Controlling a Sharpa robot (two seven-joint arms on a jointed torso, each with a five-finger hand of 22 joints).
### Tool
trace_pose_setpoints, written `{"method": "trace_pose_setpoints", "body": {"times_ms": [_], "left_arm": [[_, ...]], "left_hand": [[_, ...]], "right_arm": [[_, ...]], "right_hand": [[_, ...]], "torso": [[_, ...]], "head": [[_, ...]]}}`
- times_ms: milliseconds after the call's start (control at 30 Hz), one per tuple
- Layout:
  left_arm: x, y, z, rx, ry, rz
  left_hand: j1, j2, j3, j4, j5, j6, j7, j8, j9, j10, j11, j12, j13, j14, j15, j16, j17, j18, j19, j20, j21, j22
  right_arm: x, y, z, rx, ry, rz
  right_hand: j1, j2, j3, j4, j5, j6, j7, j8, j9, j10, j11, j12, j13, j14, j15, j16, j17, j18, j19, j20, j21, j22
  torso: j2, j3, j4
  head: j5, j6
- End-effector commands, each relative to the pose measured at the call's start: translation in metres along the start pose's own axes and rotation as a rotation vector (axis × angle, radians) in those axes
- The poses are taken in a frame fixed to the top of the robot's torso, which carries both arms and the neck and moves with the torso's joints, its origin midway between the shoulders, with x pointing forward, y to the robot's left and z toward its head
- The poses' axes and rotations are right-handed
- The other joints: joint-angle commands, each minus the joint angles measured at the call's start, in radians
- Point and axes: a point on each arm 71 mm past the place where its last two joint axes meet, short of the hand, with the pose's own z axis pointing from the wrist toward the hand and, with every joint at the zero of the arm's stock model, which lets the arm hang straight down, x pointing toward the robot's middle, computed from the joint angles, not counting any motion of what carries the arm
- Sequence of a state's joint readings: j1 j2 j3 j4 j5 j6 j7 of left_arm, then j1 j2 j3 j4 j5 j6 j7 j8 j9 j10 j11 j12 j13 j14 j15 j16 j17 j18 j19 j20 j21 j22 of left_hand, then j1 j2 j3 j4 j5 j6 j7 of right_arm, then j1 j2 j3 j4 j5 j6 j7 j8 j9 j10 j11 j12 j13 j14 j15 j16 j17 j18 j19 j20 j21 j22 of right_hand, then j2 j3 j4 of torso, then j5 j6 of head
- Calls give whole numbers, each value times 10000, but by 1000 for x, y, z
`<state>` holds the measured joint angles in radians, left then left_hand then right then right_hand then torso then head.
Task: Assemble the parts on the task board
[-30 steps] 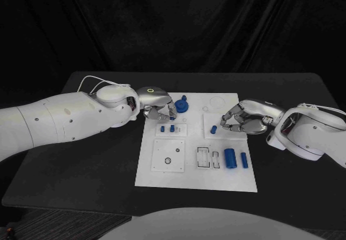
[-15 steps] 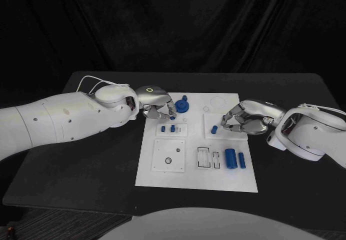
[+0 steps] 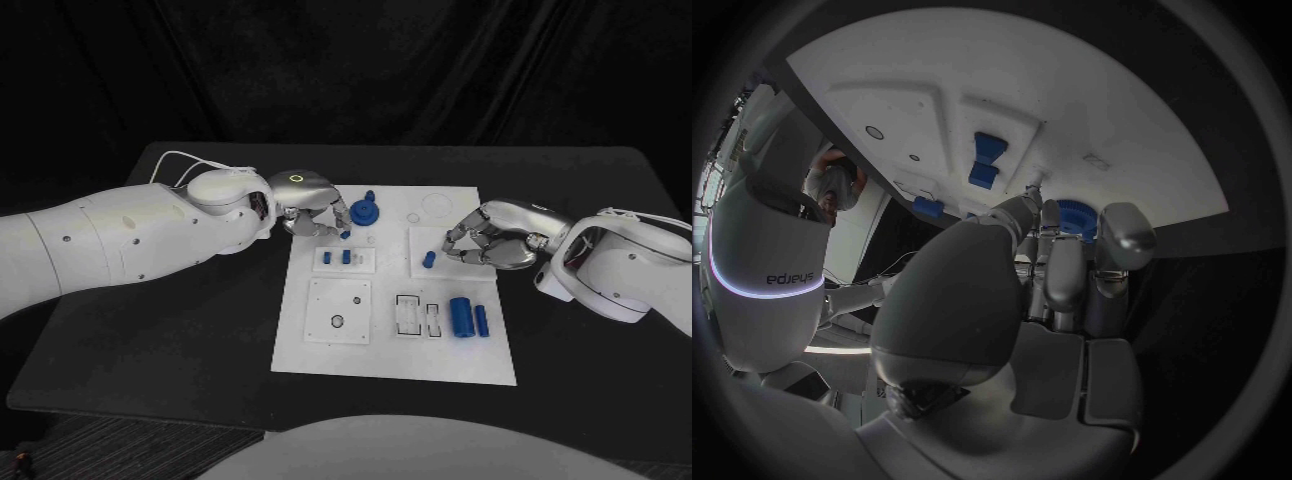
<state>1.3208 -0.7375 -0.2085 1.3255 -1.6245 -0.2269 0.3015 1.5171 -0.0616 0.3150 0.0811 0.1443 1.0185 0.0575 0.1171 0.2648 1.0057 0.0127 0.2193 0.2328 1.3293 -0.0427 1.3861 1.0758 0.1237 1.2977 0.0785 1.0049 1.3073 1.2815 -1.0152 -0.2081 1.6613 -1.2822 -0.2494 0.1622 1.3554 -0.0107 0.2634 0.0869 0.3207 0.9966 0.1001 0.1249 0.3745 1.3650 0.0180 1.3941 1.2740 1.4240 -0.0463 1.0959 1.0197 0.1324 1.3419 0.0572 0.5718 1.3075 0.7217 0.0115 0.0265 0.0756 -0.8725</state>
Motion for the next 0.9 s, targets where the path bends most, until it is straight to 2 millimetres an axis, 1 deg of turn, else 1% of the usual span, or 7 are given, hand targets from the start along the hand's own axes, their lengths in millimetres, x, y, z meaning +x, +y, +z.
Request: {"method": "trace_pose_setpoints", "body": {"times_ms": [33, 333, 633, 900], "left_arm": [[4, 3, -3, -181, 239, -4], [4, 3, -5, -192, 205, -6], [4, 4, -6, -198, 216, -17], [5, 3, -8, -174, 232, -34]], "left_hand": [[82, -8, -25, -34, 68, 68, 13, 52, 14, 78, -6, 54, 14, -88, -19, -79, -32, -121, -26, -1, -56, 1151], [80, -8, -27, -35, 69, 73, 13, 58, 18, 79, -6, 53, 15, -115, -18, -101, -83, -115, -39, -2, -83, 1144], [86, -11, -27, -43, 74, 74, 7, 66, 23, 79, -8, 49, 17, -132, -16, -118, -115, -113, -47, -2, -100, 1139], [89, -11, -27, -47, 76, 75, 4, 70, 26, 80, -10, 47, 18, -164, -15, -144, -175, -104, -69, -3, -145, 1128]], "right_arm": [[1, -1, 0, 171, 44, 24], [2, -2, 0, 198, 85, 29], [2, -2, 0, 224, 109, 32], [2, -2, 0, 238, 116, 33]], "right_hand": [[-41, -15, 51, 26, -28, -5, -22, 10, 11, -8, -13, 15, -10, 43, -33, -29, -9, 171, 55, 26, -62, 614], [-40, -10, 58, 28, -33, -16, -20, 5, 12, -18, -13, 6, -24, 35, -33, -48, -31, 174, 51, 25, -88, 609], [-40, -10, 58, 28, -33, -16, -20, 5, 12, -18, -13, 6, -24, 35, -33, -48, -31, 174, 51, 25, -88, 609], [-41, -8, 60, 29, -41, -19, -20, 3, 12, -20, -13, 4, -26, 32, -33, -54, -37, 174, 50, 25, -96, 608]], "torso": [[-3, 1, -4], [3, 3, 3], [11, 0, 14], [5, 1, 3]], "head": [[17, -1], [71, -1], [85, -1], [105, -1]]}}
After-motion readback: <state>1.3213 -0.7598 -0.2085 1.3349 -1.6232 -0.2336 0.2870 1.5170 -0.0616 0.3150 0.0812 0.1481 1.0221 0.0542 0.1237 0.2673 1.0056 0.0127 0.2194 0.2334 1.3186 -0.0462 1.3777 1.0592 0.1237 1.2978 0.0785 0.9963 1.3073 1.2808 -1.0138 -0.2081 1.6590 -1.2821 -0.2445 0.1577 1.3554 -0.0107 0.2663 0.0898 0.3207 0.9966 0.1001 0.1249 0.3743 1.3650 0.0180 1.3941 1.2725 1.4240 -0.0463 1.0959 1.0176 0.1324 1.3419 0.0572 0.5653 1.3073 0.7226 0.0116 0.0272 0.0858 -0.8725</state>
